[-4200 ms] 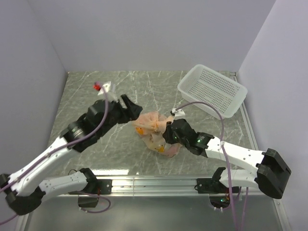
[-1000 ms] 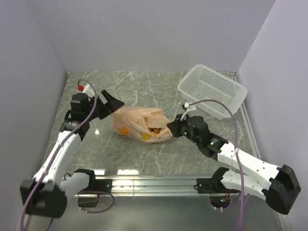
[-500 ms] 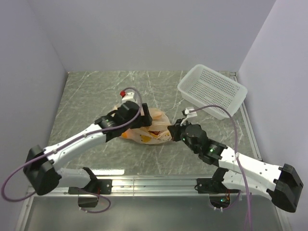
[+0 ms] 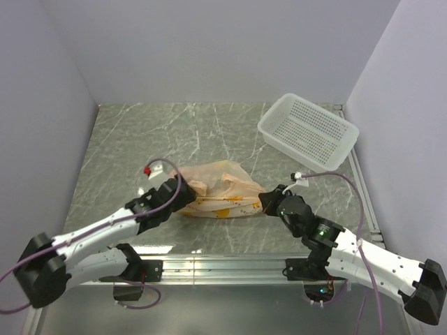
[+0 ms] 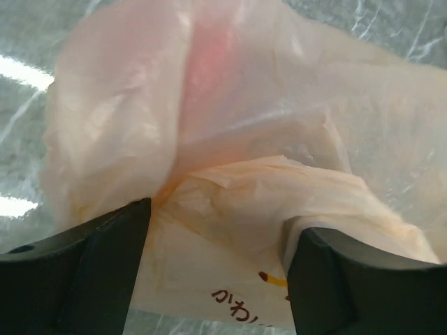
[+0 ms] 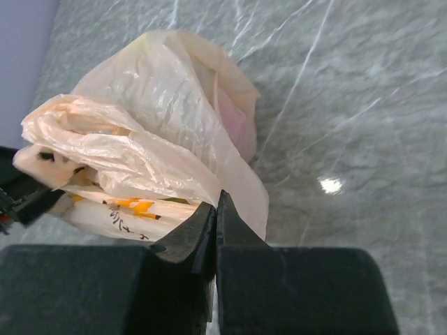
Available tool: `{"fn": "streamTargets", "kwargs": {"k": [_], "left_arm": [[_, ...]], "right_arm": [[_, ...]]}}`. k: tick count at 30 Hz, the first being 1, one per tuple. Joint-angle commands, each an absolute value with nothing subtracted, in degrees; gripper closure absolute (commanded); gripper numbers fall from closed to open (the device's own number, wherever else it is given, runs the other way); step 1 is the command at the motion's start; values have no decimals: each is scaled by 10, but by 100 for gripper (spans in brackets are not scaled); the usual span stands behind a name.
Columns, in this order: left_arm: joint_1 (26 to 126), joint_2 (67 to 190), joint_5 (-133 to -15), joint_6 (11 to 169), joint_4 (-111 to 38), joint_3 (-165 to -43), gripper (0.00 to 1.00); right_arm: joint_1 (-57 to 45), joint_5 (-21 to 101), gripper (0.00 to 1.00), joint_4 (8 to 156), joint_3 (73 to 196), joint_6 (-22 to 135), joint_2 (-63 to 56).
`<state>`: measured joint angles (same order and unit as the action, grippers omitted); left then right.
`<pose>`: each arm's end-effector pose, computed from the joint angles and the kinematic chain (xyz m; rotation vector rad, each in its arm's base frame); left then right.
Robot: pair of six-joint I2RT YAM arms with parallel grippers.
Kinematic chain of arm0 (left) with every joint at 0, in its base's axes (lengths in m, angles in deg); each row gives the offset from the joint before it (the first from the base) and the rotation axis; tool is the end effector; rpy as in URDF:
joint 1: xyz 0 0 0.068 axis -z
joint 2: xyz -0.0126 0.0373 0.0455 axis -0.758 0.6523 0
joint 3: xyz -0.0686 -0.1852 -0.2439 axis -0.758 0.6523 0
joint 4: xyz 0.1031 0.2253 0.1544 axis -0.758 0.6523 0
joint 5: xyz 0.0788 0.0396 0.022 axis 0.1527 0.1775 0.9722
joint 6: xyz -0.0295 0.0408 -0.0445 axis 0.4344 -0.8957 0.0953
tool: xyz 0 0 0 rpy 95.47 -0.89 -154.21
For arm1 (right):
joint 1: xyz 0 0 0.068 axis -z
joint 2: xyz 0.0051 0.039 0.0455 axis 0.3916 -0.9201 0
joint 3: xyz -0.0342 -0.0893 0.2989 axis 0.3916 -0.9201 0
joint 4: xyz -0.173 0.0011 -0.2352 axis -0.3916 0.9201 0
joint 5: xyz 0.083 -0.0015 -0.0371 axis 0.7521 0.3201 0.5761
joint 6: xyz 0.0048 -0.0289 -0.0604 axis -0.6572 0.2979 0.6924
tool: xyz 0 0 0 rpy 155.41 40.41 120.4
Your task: Untie the knot of the plastic bag and take out the fruit
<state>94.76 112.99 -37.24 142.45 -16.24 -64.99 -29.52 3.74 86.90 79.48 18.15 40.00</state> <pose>0.1775 -0.1437 0.2196 -0.5998 2.1985 -0.4251 0.1247 0.1211 0.2316 0.1986 1.9564 0.6556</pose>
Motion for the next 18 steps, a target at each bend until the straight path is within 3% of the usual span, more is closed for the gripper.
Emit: {"fn": "streamTargets", "kwargs": {"k": [1, 2, 3, 4, 5, 6, 7, 9, 10, 13, 18], "left_arm": [[919, 1032, -358, 1485, -189, -584, 29], [908, 1013, -376, 1484, -201, -558, 43], [902, 997, -390, 1471, -214, -546, 50], [900, 971, -401, 1461, -238, -538, 57], [896, 962, -413, 1449, -246, -527, 71], [896, 956, -430, 1430, -248, -526, 78], [896, 952, -438, 1422, -249, -527, 84], [897, 952, -453, 1399, -240, -536, 97], [896, 952, -457, 1391, -236, -539, 100], [896, 940, -465, 1371, -221, -552, 99], [896, 919, -477, 1349, -184, -579, 100]], "right_arm": [[-288, 16, 100, 910, 794, 158, 411], [-288, 30, 100, 916, 805, 170, 406], [-288, 47, 99, 919, 812, 187, 396], [-287, 65, 91, 919, 819, 238, 389], [-288, 108, 84, 923, 845, 264, 384], [-289, 129, 73, 940, 862, 292, 376], [-288, 146, 51, 956, 884, 345, 371], [-290, 178, 34, 1014, 969, 391, 357], [-291, 186, 24, 1033, 1033, 435, 350], [-294, 235, 15, 1088, 1129, 520, 299], [-325, 302, 15, 1130, 1291, 623, 138]]}}
